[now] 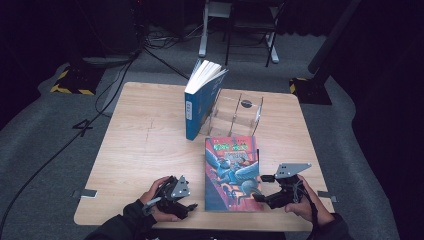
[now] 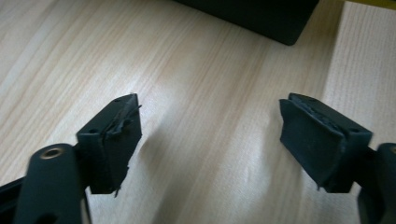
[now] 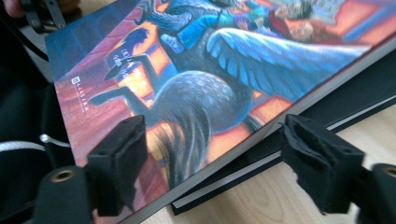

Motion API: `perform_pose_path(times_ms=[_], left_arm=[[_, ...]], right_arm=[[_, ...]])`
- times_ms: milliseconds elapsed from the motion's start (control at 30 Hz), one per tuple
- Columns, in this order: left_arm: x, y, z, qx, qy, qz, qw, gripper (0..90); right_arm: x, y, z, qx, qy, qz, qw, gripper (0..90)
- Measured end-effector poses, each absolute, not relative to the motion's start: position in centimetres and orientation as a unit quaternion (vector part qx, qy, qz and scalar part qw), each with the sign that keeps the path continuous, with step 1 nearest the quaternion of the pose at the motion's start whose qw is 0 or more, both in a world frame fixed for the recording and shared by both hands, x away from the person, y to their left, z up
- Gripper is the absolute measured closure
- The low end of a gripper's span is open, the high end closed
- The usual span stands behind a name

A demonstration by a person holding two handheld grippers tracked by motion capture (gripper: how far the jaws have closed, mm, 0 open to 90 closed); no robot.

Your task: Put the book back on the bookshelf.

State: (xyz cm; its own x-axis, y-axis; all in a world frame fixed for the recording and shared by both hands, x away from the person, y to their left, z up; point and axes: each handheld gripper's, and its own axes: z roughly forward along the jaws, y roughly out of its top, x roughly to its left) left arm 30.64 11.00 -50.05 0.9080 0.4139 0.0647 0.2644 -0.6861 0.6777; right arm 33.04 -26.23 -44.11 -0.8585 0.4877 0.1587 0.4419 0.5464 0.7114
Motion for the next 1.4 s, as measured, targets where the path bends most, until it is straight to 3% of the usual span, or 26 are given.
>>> perform_pose_path(times_ms=[300, 600, 800, 1167, 1400], left_arm=[[31.5, 11.2, -50.5, 0.908, 0.191, 0.071, 0.366, 17.4], [31.6, 11.1, -50.5, 0.908, 0.191, 0.069, 0.367, 17.1], [31.6, 11.1, -50.5, 0.908, 0.190, 0.069, 0.368, 17.0], [31.8, 11.1, -50.5, 0.909, 0.185, 0.066, 0.367, 16.5], [31.9, 11.0, -50.5, 0.910, 0.184, 0.065, 0.366, 16.5]], right_arm=[[34.0, -25.9, -44.2, 0.253, 0.887, 0.387, 0.003, 16.8], [33.9, -25.4, -43.7, 0.243, 0.894, 0.376, 0.020, 17.2], [34.0, -25.4, -43.0, 0.234, 0.892, 0.386, 0.033, 23.7], [35.8, -24.7, -42.2, 0.213, 0.887, 0.409, 0.029, 25.8], [38.0, -23.7, -43.0, 0.225, 0.877, 0.426, 0.001, 38.3]])
